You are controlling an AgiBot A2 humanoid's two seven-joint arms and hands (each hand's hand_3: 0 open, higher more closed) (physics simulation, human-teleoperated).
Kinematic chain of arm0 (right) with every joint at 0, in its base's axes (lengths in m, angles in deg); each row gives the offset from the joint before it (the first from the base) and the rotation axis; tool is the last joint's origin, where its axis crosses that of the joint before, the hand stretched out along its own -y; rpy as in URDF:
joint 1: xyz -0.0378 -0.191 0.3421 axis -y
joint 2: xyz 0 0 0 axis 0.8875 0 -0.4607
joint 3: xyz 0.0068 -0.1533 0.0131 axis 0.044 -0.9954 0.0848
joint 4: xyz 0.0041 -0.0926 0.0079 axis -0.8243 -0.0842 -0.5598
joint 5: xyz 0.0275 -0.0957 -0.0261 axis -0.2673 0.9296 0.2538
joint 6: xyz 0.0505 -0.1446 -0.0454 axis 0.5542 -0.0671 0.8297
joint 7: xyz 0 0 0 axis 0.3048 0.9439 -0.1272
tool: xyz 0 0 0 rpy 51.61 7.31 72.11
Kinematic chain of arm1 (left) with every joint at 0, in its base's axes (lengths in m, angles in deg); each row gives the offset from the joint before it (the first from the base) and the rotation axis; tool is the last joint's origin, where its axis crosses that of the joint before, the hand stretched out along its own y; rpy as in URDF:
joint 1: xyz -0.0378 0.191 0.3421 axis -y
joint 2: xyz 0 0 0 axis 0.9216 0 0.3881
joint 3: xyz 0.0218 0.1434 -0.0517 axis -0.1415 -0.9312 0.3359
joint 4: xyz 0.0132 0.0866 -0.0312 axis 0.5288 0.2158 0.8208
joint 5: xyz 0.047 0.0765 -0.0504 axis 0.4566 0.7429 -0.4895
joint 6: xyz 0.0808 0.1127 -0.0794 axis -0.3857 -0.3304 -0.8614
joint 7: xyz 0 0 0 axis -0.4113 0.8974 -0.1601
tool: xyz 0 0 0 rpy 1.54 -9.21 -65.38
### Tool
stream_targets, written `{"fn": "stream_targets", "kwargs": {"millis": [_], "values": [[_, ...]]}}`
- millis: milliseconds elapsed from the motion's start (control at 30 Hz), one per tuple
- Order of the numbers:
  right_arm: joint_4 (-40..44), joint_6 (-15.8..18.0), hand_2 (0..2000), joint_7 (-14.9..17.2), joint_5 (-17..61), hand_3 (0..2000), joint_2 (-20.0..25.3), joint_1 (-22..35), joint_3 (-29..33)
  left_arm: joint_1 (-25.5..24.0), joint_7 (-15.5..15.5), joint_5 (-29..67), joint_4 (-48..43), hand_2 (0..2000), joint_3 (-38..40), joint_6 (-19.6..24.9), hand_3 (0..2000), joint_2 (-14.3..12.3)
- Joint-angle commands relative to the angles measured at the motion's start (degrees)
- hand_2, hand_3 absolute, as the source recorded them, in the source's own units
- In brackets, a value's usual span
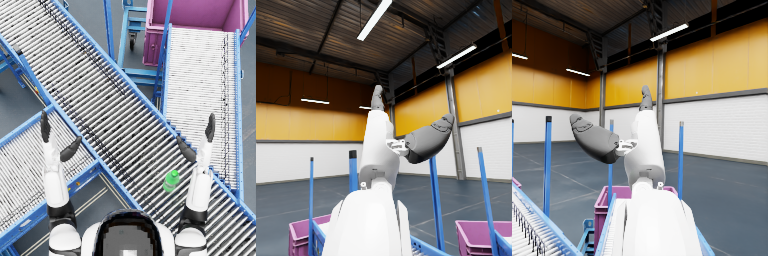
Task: Pick up the oil and place it on the left assembly line, put the cola on the right, and keep Sprite still
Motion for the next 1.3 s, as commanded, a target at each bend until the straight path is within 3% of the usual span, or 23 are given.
{"fn": "stream_targets", "kwargs": {"millis": [33, 1300], "values": [[-0.25, 0.00, 0, 0.00, 0.00, 0, -0.13, 0.68, 0.04, 0.00, 0.00, 0.00, 0.00, 0, -0.01, 0.00, 0, -0.01], [-0.87, 0.00, 0, 0.00, 0.00, 0, 0.49, 1.24, -0.12, 0.34, 0.00, 0.00, -0.98, 0, 0.35, 0.00, 0, -0.75]]}}
